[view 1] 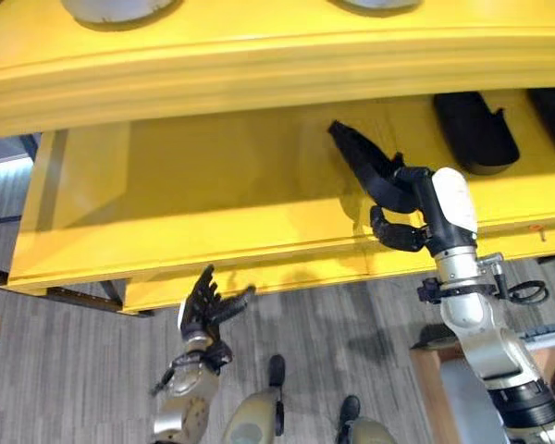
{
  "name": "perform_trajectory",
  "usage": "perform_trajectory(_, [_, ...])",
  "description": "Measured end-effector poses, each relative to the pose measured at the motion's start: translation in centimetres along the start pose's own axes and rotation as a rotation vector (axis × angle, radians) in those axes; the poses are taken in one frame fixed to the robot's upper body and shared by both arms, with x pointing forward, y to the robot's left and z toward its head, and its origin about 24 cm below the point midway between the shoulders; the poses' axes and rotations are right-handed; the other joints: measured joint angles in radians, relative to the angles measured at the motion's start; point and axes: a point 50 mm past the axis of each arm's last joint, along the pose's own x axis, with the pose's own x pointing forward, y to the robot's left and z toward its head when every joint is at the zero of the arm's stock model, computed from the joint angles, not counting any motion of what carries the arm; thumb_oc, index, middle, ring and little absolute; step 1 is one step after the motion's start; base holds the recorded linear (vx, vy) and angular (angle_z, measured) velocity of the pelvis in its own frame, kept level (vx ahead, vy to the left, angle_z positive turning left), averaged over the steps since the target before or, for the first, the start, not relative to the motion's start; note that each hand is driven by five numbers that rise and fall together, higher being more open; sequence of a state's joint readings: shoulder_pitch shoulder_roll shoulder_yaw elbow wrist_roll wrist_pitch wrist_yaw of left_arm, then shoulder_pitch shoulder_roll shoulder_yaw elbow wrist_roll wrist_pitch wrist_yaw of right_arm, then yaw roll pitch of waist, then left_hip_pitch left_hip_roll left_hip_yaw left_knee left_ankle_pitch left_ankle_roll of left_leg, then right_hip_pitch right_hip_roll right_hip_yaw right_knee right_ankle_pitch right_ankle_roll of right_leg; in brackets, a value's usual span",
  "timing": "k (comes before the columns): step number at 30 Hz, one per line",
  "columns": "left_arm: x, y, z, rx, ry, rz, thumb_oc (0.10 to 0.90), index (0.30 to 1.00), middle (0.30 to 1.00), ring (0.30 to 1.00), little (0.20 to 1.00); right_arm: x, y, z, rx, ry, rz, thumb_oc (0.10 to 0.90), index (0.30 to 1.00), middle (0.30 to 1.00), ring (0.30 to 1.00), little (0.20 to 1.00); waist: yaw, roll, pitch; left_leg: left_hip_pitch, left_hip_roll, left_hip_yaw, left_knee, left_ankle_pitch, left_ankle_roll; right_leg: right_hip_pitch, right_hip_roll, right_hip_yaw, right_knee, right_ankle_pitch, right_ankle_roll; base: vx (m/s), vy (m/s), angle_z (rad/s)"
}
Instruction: Move parts from the plastic box to the shelf.
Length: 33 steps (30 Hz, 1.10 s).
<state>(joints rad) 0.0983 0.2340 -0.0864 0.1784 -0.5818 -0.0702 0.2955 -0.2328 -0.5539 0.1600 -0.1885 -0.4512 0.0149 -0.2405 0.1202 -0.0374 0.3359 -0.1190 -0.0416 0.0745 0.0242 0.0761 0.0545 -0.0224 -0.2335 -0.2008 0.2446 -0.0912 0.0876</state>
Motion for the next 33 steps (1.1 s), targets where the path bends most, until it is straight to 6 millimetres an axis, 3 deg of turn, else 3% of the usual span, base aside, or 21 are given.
perform_trajectory(1, [0.1, 0.6, 0.3, 0.020, -0.008, 0.011, 0.900, 1.000, 1.000, 1.000, 1.000, 0.0, 0.3, 0.3, 0.002, -0.008, 0.015, 0.400, 0.300, 0.300, 0.300, 0.300, 0.000, -0.002, 0.001, 0.007, -0.005, -0.002, 0.010, -0.007, 0.014, -0.077, -0.029, 0.004, 0.168, -0.002, 0.004, 0.07, 0.182, 0.18])
perform_trajectory(3, [0.2, 1.1, 0.5, 0.045, -0.009, 0.016, 0.900, 1.000, 1.000, 1.000, 1.000, 0.0, 0.6, 0.4, 0.002, -0.011, 0.022, 0.400, 0.300, 0.300, 0.300, 0.300, -0.007, -0.011, 0.000, 0.013, -0.026, 0.006, 0.035, -0.032, 0.045, -0.107, -0.041, 0.029, 0.268, 0.018, 0.010, 0.10, 0.158, 0.17])
perform_trajectory(4, [-0.1, 1.6, 0.2, 0.073, 0.004, 0.019, 0.900, 1.000, 1.000, 1.000, 1.000, 0.0, 0.8, 0.5, 0.016, -0.010, 0.021, 0.400, 0.300, 0.300, 0.300, 0.300, -0.012, -0.011, 0.000, 0.025, -0.027, 0.002, 0.040, -0.050, 0.071, -0.170, -0.066, 0.049, 0.371, 0.014, 0.009, 0.14, 0.070, 0.08])
perform_trajectory(5, [0.0, 1.6, 0.3, 0.073, -0.001, 0.019, 0.900, 1.000, 1.000, 1.000, 1.000, 0.0, 0.8, 0.6, 0.018, -0.015, 0.019, 0.400, 0.300, 0.300, 0.300, 0.300, -0.014, -0.009, 0.001, 0.027, -0.027, -0.010, 0.036, -0.062, 0.086, -0.192, -0.065, 0.051, 0.374, -0.015, 0.002, 0.14, -0.018, 0.06])
perform_trajectory(6, [0.1, 1.5, 0.5, 0.073, -0.006, 0.018, 0.900, 1.000, 1.000, 1.000, 1.000, 0.0, 0.8, 0.6, 0.021, -0.015, 0.020, 0.400, 0.300, 0.300, 0.300, 0.300, -0.022, -0.006, 0.002, 0.027, -0.026, -0.022, 0.032, -0.064, 0.079, -0.208, -0.062, 0.054, 0.324, -0.044, 0.004, 0.11, -0.101, 0.09])
perform_trajectory(8, [0.1, 1.6, 0.4, 0.073, -0.004, 0.020, 0.900, 1.000, 1.000, 1.000, 1.000, 0.0, 1.0, 0.7, 0.021, -0.018, 0.031, 0.400, 0.300, 0.300, 0.300, 0.300, -0.035, -0.005, 0.003, 0.027, -0.027, -0.029, 0.032, -0.063, 0.073, -0.215, -0.064, 0.063, 0.151, -0.023, 0.018, 0.11, -0.138, 0.12])
perform_trajectory(12, [0.7, 1.3, 0.5, 0.075, -0.003, 0.018, 0.900, 1.000, 1.000, 1.000, 1.000, 0.0, 1.1, 0.7, 0.018, -0.019, 0.037, 0.400, 0.300, 0.300, 0.300, 0.300, -0.067, -0.004, 0.005, 0.024, -0.039, -0.097, 0.031, -0.057, 0.043, -0.198, -0.052, 0.165, -0.164, 0.113, 0.071, 0.08, -0.117, 0.50])
perform_trajectory(13, [0.8, 0.9, 0.6, 0.075, -0.007, 0.006, 0.900, 1.000, 1.000, 1.000, 1.000, -0.1, 1.2, 0.6, 0.017, -0.012, 0.041, 0.400, 0.300, 0.300, 0.300, 0.300, -0.075, -0.017, 0.005, 0.025, -0.051, -0.125, 0.029, -0.056, 0.034, -0.181, -0.059, 0.176, -0.201, 0.171, 0.063, 0.05, -0.093, 0.94])
perform_trajectory(15, [0.8, 1.1, 0.9, 0.079, -0.021, 0.002, 0.900, 1.000, 1.000, 1.000, 1.000, -0.2, 1.4, 0.8, 0.025, -0.013, 0.047, 0.400, 0.300, 0.300, 0.300, 0.300, -0.056, -0.054, 0.004, 0.032, -0.071, -0.135, 0.024, -0.057, 0.020, -0.154, -0.064, 0.157, -0.200, 0.212, 0.041, 0.06, -0.148, 0.52])
perform_trajectory(16, [0.6, 1.4, 1.0, 0.078, -0.026, 0.009, 0.900, 1.000, 1.000, 1.000, 1.000, -0.2, 1.5, 0.9, 0.030, -0.019, 0.050, 0.400, 0.300, 0.300, 0.300, 0.300, -0.043, -0.078, 0.004, 0.033, -0.082, -0.144, 0.023, -0.059, 0.007, -0.129, -0.063, 0.144, -0.208, 0.226, 0.050, 0.05, -0.264, 0.17])
perform_trajectory(17, [0.2, 1.5, 0.6, 0.057, -0.019, 0.025, 0.900, 1.000, 1.000, 1.000, 1.000, 0.3, 1.8, 1.2, 0.027, -0.037, 0.061, 0.400, 0.300, 0.300, 0.300, 0.300, -0.033, -0.069, 0.004, 0.016, -0.060, -0.153, 0.028, -0.061, -0.017, -0.114, -0.044, 0.108, -0.256, 0.242, 0.075, 0.02, -0.201, 0.24])
perform_trajectory(23, [-0.5, 1.2, -0.6, 0.044, 0.020, -0.001, 0.900, 1.000, 1.000, 1.000, 1.000, 1.7, 2.2, 0.9, 0.001, -0.045, 0.089, 0.400, 0.300, 0.300, 0.300, 0.300, -0.020, -0.055, 0.012, -0.020, 0.049, -0.197, 0.011, -0.040, -0.086, -0.096, 0.063, 0.022, -0.315, 0.246, 0.011, 0.00, -0.178, 0.20])
perform_trajectory(33, [-0.5, -0.1, -0.6, 0.027, 0.015, -0.072, 0.900, 1.000, 1.000, 1.000, 1.000, 5.4, 2.8, -0.2, -0.137, -0.042, 0.173, 0.400, 0.300, 0.300, 0.300, 0.300, 0.025, 0.013, 0.058, -0.042, 0.097, -0.230, -0.028, -0.018, -0.126, -0.113, 0.113, -0.017, -0.330, 0.247, -0.027, -0.01, -0.088, 0.09])
